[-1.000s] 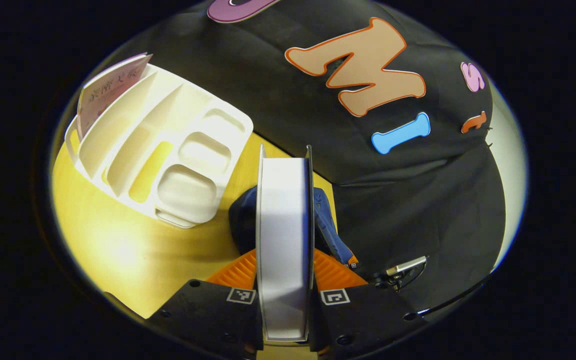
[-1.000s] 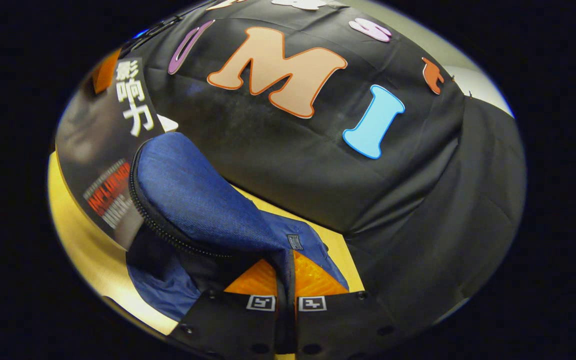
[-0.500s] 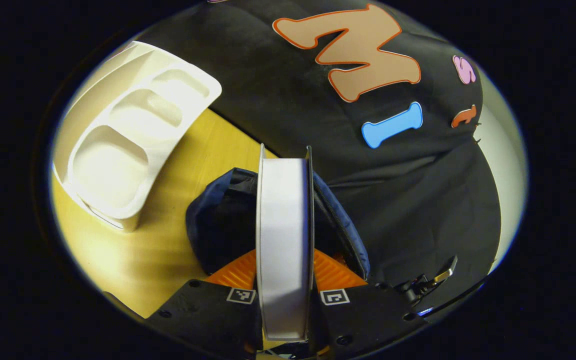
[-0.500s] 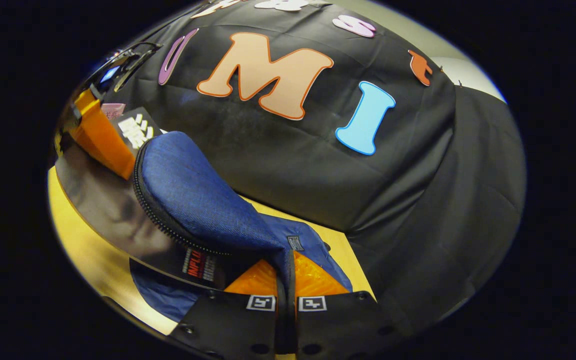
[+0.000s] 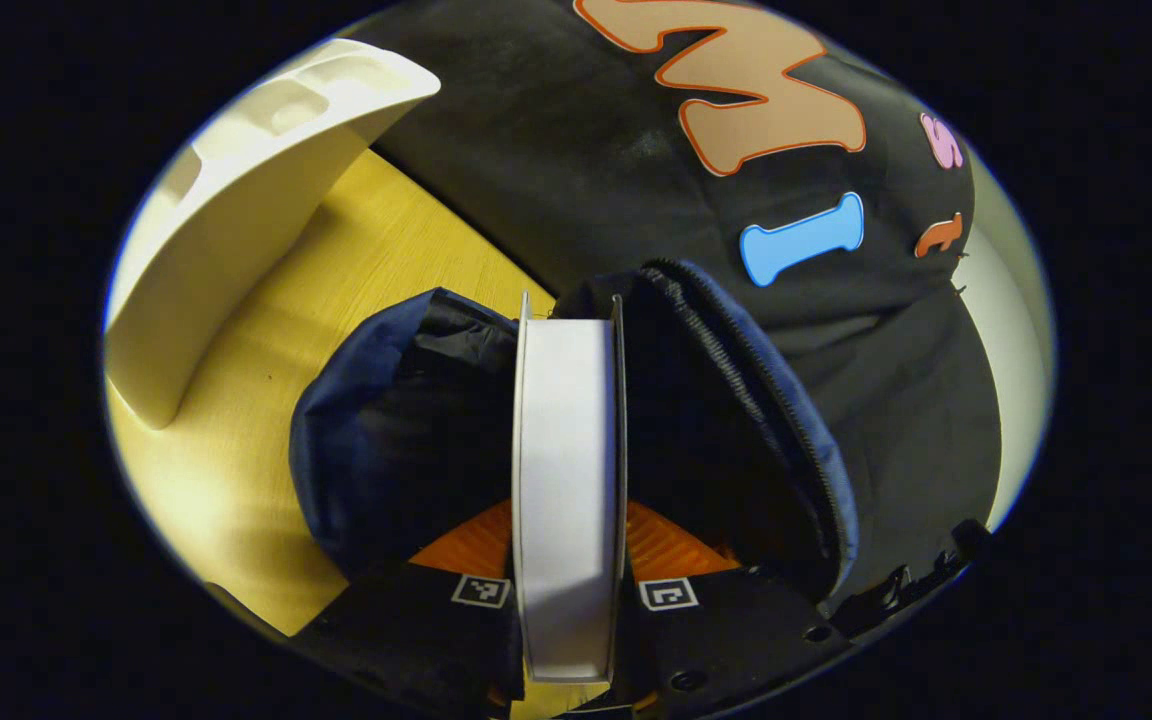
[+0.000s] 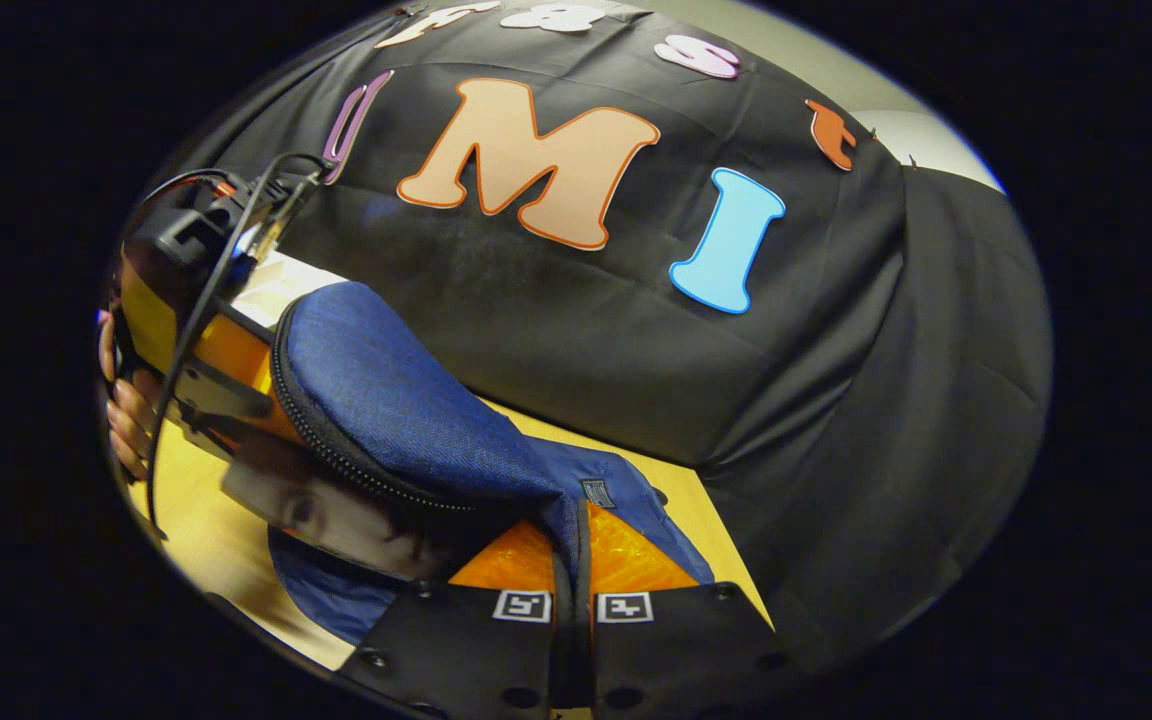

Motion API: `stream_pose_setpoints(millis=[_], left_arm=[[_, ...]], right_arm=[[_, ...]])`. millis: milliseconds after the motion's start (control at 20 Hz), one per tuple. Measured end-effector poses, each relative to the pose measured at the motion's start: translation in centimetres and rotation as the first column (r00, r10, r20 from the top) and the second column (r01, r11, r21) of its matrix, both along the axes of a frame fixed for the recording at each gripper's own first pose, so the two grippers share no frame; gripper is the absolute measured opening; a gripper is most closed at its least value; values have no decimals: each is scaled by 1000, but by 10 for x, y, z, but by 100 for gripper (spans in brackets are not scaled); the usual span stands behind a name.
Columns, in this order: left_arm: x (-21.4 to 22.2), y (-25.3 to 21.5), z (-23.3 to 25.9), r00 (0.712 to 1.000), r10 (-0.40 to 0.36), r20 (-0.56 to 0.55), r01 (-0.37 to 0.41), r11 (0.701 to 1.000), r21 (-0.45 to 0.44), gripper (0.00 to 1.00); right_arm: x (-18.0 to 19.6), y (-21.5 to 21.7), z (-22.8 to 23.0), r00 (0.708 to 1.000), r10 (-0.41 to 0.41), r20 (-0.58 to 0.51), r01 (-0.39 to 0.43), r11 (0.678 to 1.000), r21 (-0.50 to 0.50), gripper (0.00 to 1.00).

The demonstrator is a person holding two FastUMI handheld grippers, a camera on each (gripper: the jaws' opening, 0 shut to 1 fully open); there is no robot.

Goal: Open the schoolbag, grab two books from the bookshelf and put them into the schoolbag.

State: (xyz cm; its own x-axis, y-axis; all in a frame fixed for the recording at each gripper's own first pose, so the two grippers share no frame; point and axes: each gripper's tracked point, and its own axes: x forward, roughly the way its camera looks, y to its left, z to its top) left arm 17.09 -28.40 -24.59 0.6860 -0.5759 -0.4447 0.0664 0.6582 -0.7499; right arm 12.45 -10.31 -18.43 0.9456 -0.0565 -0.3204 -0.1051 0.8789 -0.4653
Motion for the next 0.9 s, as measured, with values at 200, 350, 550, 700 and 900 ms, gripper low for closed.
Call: stream_pose_setpoints(millis=[200,350,550,700,900], left_arm=[[16,-16,-16,999,31,-13,-31,997,-69,33],[28,-26,-26,998,58,-32,-61,989,-131,33],[39,-35,-36,997,64,-39,-69,983,-167,33],[46,-33,-43,994,91,-53,-99,982,-164,35],[40,-21,-65,989,79,-128,-86,995,-44,41]], right_arm=[[-6,3,0,1000,10,8,-10,1000,8,2],[-6,4,-1,1000,11,4,-11,1000,23,1],[-5,6,-2,1000,15,0,-15,1000,27,2],[-5,4,-5,1000,12,-5,-12,1000,26,2],[-1,3,-6,1000,5,-9,-5,999,37,3]])
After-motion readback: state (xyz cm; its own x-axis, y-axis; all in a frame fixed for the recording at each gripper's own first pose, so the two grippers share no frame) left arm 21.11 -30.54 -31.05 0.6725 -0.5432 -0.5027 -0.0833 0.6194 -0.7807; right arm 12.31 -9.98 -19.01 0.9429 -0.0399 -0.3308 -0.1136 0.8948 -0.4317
